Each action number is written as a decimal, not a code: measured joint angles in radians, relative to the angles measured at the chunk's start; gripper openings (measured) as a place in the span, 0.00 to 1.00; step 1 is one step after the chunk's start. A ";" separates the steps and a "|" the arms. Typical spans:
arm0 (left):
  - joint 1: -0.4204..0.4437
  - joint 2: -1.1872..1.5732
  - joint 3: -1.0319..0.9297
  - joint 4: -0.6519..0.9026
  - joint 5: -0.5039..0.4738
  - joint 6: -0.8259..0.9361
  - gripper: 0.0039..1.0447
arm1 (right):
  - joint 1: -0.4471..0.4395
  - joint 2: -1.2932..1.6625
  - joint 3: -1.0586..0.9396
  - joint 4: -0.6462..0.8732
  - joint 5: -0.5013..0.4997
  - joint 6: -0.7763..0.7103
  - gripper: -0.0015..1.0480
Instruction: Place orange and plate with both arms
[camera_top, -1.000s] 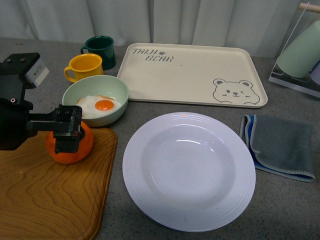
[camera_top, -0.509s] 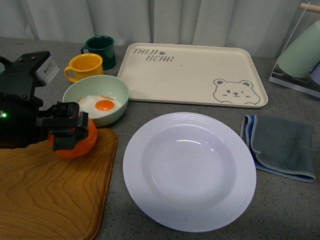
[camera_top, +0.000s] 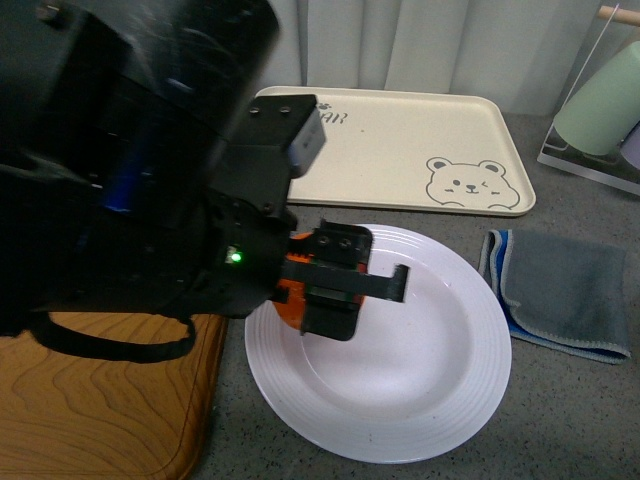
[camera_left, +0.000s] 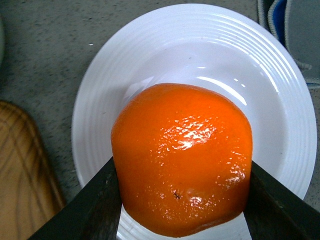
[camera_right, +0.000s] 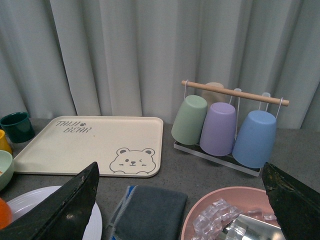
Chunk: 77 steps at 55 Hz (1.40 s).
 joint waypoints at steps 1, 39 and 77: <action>-0.009 0.011 0.008 0.005 -0.001 -0.003 0.54 | 0.000 0.000 0.000 0.000 0.000 0.000 0.91; -0.059 0.202 0.140 0.005 -0.010 -0.024 0.75 | 0.000 0.000 0.000 0.000 0.000 0.000 0.91; 0.058 -0.051 -0.292 0.921 -0.528 0.189 0.61 | 0.000 0.000 0.000 0.000 0.000 0.000 0.91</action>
